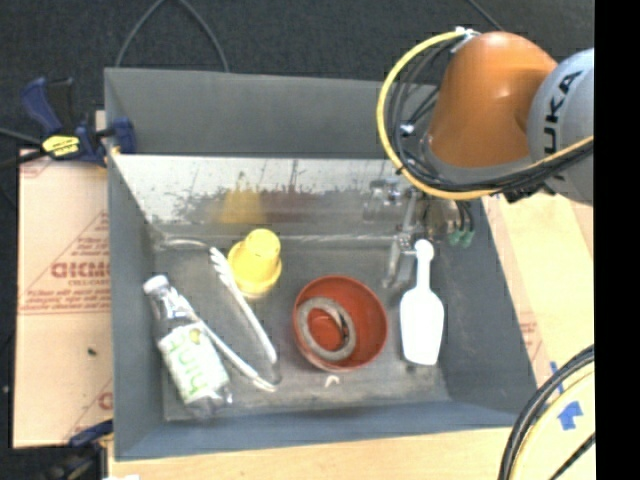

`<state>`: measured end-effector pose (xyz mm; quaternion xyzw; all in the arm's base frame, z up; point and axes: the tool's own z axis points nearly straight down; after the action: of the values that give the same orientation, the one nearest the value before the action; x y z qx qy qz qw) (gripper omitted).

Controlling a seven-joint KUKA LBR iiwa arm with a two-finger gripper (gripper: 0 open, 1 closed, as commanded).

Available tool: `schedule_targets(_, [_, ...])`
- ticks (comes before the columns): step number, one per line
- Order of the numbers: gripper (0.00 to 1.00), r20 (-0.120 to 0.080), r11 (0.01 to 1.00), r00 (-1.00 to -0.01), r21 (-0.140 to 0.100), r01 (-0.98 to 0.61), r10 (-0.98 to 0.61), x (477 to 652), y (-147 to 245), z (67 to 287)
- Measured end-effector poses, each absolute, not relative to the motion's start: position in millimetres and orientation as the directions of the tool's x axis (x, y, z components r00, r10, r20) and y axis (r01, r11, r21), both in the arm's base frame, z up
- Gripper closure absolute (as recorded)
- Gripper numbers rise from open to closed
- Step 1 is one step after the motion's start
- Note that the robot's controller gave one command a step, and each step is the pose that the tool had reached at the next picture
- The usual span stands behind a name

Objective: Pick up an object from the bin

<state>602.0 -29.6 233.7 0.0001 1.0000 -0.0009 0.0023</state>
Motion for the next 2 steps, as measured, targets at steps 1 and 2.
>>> schedule_targets(1, [0.0,-0.005,1.0,-1.0,-0.002,0.0,0.0,602.0,-30,234])
schedule_targets(2, [0.0,-0.005,0.997,-0.997,-0.001,0.082,0.082,595.5,-31,167])
